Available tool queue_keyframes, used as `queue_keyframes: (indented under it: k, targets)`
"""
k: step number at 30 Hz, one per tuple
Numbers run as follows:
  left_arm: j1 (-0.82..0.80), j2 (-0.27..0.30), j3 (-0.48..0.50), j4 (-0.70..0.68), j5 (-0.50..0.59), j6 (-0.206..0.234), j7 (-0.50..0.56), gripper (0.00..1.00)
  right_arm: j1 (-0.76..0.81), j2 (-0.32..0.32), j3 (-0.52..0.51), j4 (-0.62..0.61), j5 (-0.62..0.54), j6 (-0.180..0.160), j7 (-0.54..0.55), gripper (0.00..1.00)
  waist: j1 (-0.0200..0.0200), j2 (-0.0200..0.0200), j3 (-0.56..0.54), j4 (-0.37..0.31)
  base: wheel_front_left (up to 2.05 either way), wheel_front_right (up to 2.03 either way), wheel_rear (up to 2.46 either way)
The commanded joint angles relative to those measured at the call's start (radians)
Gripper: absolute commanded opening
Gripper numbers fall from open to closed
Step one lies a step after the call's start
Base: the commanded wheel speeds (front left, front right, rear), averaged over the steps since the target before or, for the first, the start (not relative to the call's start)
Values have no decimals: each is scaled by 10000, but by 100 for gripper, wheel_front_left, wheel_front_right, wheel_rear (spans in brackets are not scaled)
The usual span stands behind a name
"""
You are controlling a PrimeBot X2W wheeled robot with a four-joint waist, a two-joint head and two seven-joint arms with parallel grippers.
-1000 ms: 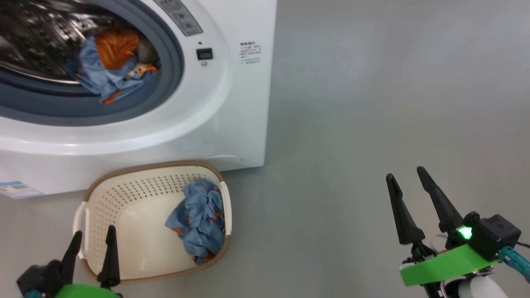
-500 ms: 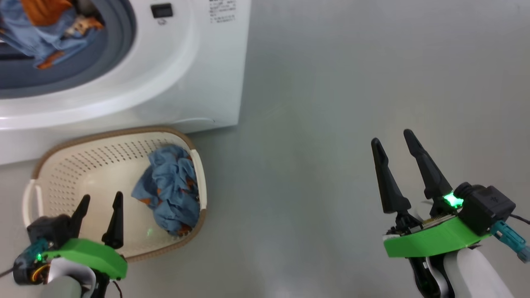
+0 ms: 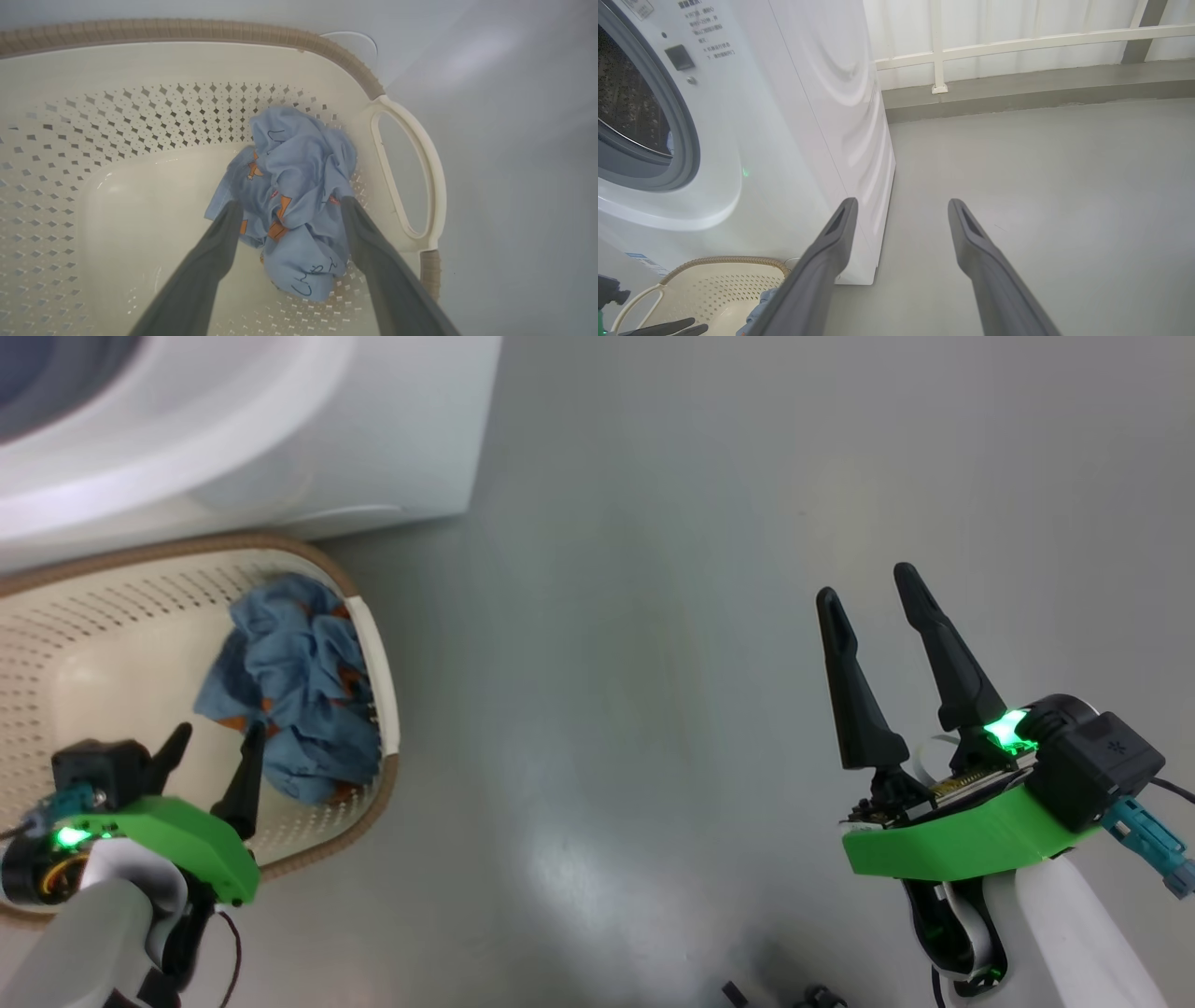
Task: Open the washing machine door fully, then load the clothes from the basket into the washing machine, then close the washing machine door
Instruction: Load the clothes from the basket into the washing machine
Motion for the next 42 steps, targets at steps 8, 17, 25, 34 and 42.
queue_keyframes:
  k: [8,17,25,34,42]
  targets:
    - [-923,798,-973,380,-868,6,355,100,-206,89,356,-392,-82,71,-80,100,-2,0,1286,-548,0,0,0]
    - [-1814,1287,-2012,552,-1875,6,931,100,-471,138,541,-553,-115,71,-80,100,-2,0,1925,-726,0,0,0]
    - [-2306,1656,-2896,31,-2923,6,1233,100,-503,153,617,-640,-143,71,-80,100,-2,0,2208,-812,0,0,0]
    - [-2796,2078,-4201,-692,-3921,6,1446,100,-562,160,751,-714,-191,71,-80,100,-2,0,2453,-843,0,0,0]
    - [-3250,2278,-5043,-488,-4435,6,1434,100,-625,162,977,-765,-152,71,-80,100,-2,0,2592,-980,0,0,0]
